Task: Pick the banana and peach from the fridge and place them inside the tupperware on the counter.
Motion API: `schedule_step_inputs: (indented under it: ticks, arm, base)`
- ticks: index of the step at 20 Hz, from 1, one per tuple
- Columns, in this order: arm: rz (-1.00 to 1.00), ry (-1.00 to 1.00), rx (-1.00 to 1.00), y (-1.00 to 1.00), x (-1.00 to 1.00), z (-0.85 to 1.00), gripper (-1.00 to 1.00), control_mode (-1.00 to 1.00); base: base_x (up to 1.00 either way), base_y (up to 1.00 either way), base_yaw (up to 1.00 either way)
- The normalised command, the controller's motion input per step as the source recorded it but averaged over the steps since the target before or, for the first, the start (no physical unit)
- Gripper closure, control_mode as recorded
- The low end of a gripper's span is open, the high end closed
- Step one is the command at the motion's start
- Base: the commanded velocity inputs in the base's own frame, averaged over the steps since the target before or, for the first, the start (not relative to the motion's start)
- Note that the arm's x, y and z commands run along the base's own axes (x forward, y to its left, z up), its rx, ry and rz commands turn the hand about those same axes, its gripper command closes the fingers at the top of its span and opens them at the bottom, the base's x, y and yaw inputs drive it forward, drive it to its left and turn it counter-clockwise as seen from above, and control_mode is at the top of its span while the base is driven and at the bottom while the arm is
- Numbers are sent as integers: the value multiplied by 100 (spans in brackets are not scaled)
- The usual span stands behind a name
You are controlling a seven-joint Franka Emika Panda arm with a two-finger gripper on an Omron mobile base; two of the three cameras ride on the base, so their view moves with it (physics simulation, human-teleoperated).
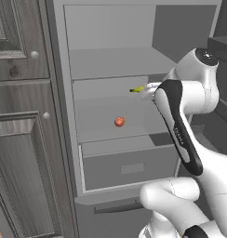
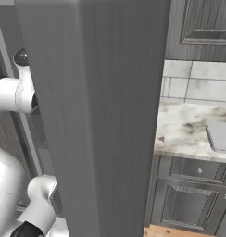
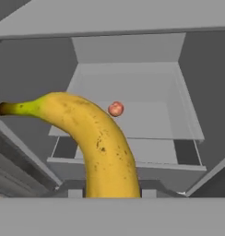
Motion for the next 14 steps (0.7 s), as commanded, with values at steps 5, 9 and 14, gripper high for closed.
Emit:
schedule_step_inputs:
  ticks: [5,9,14]
  arm:
    - [4,3,0,13,-85,4,100,-100]
    - [0,1,0,11,-90,0,100,-100]
    - [0,0,0,3,-53,0,100,100]
  base:
    - [0,0,0]
    - [0,0,0]
    - [-34,2,0]
